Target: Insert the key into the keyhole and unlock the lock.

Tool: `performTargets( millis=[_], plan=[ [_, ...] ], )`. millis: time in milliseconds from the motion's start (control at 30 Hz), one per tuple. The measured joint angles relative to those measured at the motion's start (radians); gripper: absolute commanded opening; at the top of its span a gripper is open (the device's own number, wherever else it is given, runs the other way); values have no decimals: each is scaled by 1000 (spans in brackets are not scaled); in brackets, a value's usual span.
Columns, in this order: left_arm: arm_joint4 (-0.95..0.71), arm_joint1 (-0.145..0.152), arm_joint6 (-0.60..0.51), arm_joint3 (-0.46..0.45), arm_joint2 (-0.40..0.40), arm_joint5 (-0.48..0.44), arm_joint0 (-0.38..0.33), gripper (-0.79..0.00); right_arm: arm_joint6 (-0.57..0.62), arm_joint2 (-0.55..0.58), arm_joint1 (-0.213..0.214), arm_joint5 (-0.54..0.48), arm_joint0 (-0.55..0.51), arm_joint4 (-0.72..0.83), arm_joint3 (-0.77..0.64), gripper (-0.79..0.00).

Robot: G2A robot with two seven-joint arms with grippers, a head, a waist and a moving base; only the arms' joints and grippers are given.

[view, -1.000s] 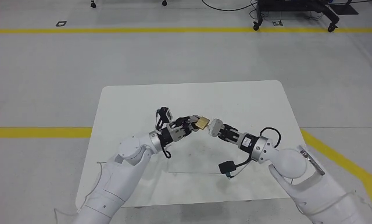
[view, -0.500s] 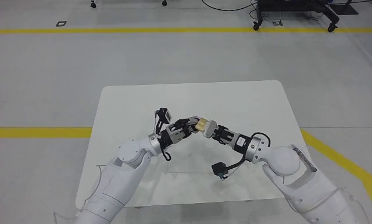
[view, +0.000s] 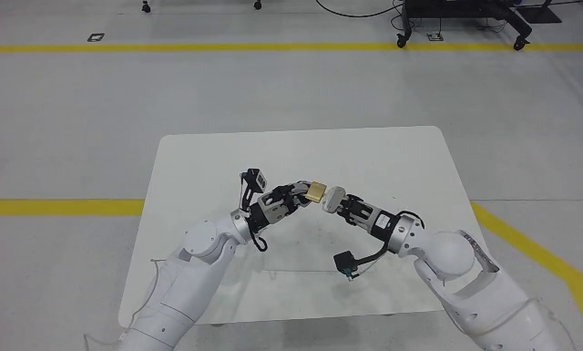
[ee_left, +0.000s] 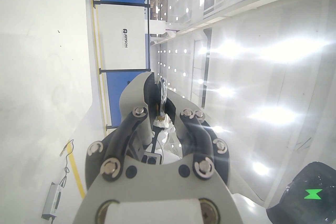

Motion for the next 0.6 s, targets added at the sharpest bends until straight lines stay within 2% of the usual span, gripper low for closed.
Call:
performTargets(
  millis=[33,567,600],
  plan=[
    [2,0,-1,0,1,-3,0,-785,-1,1,-1,-1,-1,1,0,-785],
    [39,0,-25,8,5,-54,-1,-785,-35,0,-13,-14,5,0,3,-785],
    [38,0,-27,9,5,-54,-1,-785,-35,2,-14,-13,4,5,3,-625]
  ],
)
